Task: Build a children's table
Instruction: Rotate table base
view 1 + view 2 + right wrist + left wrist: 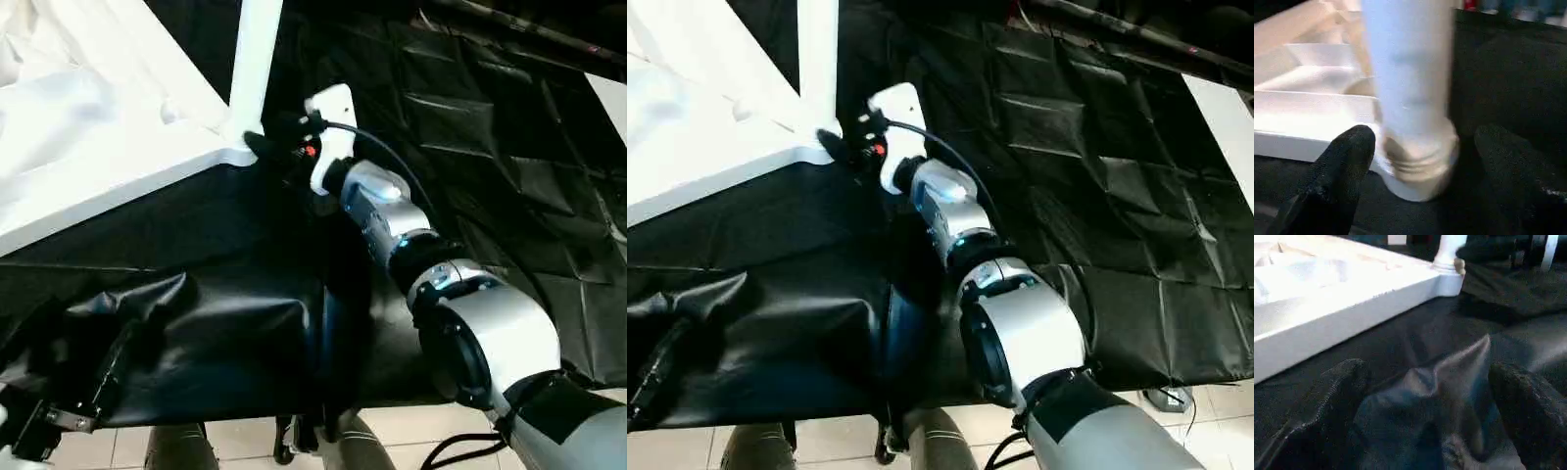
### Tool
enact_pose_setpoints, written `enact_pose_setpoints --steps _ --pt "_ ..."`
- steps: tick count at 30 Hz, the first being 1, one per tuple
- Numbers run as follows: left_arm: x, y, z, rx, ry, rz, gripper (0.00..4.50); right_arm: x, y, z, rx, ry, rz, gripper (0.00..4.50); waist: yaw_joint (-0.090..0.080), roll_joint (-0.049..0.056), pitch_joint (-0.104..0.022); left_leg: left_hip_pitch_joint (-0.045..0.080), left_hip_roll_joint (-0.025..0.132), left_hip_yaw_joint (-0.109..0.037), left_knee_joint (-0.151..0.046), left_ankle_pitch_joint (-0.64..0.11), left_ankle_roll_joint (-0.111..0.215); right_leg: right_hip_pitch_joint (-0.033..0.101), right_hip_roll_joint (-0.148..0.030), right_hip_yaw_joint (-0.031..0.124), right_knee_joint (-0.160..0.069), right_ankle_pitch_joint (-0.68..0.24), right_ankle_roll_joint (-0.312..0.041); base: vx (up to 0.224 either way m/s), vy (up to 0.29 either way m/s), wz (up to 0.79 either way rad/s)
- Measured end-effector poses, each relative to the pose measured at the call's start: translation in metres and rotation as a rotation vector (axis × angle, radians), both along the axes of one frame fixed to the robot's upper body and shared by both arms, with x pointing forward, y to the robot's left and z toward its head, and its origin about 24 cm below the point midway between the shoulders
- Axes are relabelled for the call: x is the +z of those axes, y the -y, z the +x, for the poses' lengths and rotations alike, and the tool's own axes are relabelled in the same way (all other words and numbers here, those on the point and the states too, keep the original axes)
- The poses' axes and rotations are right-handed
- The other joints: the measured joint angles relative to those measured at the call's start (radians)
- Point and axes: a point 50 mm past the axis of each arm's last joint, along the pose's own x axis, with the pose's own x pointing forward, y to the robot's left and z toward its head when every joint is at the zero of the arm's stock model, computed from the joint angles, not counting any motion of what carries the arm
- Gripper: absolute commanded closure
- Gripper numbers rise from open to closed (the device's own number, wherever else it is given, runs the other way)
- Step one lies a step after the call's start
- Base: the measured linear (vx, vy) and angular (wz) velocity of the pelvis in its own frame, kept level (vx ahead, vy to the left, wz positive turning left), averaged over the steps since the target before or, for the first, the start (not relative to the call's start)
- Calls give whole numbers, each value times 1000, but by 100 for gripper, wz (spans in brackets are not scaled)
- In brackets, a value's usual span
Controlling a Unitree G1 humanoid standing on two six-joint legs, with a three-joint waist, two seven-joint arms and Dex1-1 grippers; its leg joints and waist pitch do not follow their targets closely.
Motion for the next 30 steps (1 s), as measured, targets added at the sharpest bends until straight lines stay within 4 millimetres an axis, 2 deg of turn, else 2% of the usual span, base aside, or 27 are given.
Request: enact_pose_setpoints --steps 6,11,17,22,23,30 --pt "3 -8 -7 26 -27 36 0 7 -7 -1 0 12 45 88 5 4 3 0 0 0 3 0 0 0 0 0 4 0 -1 0 0 0" --pt "6 -13 -10 42 -27 55 0 22 -14 2 -93 26 88 88 19 9 6 1 0 -2 3 2 -2 0 0 -1 7 -2 -3 0 0 0" --pt "8 -17 -9 45 -26 66 0 24 -19 3 -123 -9 95 88 30 9 7 1 0 -2 3 2 -3 0 0 -1 8 -1 -3 0 0 0" --pt "8 -17 -9 45 -26 65 0 27 -20 5 -186 -34 85 88 34 9 6 1 0 -3 3 2 -4 0 0 -2 9 -2 -3 0 0 0" --pt "8 -17 -9 47 -26 65 0 28 -20 6 -204 -37 87 114 34 8 6 1 0 -3 3 2 -4 0 0 -1 8 -2 -3 0 0 0" --pt "6 -19 -14 73 -39 59 0 27 -19 8 -249 -60 86 159 38 7 7 1 0 -3 3 2 -4 0 0 -1 8 -2 -3 0 0 0"
